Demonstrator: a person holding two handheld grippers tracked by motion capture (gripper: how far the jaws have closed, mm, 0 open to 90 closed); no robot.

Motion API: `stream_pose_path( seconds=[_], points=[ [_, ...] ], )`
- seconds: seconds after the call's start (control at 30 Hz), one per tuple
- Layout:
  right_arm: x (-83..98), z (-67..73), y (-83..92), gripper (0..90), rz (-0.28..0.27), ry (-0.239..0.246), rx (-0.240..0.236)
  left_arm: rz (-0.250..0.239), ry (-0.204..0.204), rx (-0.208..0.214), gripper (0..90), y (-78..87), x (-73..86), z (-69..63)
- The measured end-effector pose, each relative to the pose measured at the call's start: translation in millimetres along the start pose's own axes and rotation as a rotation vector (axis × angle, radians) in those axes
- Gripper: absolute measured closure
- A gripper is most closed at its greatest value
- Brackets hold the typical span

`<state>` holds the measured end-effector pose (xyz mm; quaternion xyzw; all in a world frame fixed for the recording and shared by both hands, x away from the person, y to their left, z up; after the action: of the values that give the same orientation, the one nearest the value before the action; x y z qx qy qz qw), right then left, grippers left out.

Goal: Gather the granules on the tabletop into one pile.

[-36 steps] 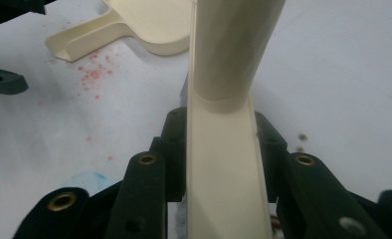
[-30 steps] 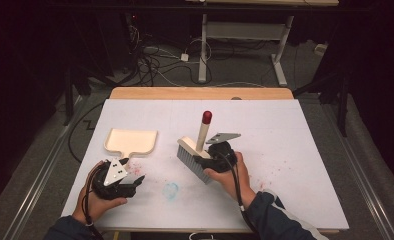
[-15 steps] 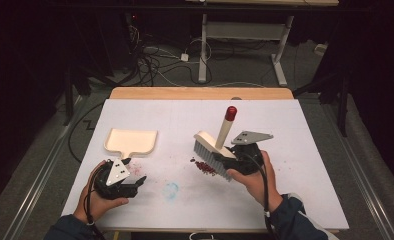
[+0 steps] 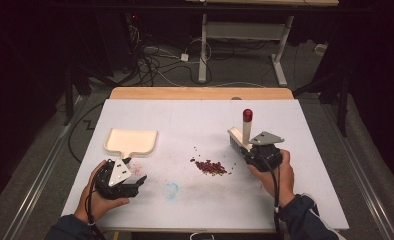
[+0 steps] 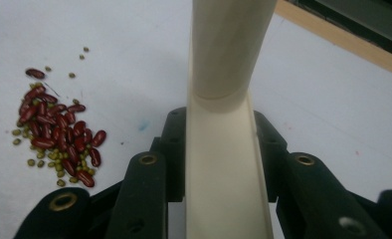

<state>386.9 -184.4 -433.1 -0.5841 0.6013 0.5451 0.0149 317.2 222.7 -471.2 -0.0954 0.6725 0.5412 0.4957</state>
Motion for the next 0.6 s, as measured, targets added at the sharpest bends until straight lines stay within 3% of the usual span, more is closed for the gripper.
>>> stream_pose_path(
  seconds=[0.17, 0.4, 0.6],
  points=[
    [-10.0, 24.5, -5.7, 67.3, 0.013, 0.070, -0.017, 0.000, 0.001, 0.000, 22.7, -0.3, 0.5, -0.4],
    [-29.6, 54.0, -12.1, 67.3, -0.041, 0.083, -0.059, 0.008, 0.004, 0.002, 22.7, -1.6, 1.0, 0.2],
    [-44.6, 60.6, -17.4, 67.3, -0.081, 0.050, -0.068, 0.014, 0.001, 0.003, 22.7, -2.4, 1.3, 0.5]
  ],
)
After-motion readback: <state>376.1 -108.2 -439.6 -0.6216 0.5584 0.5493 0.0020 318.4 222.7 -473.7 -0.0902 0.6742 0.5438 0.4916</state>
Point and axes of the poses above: each handheld gripper's, and its own axes: y roughly backward along the jaws, x roughly out of its underside, z roughly to its left, the point moved 2 cm from there along -y, roughly forward along the jaws, and after that the axes turned 14 degrees about y, right-handed, at the moved point
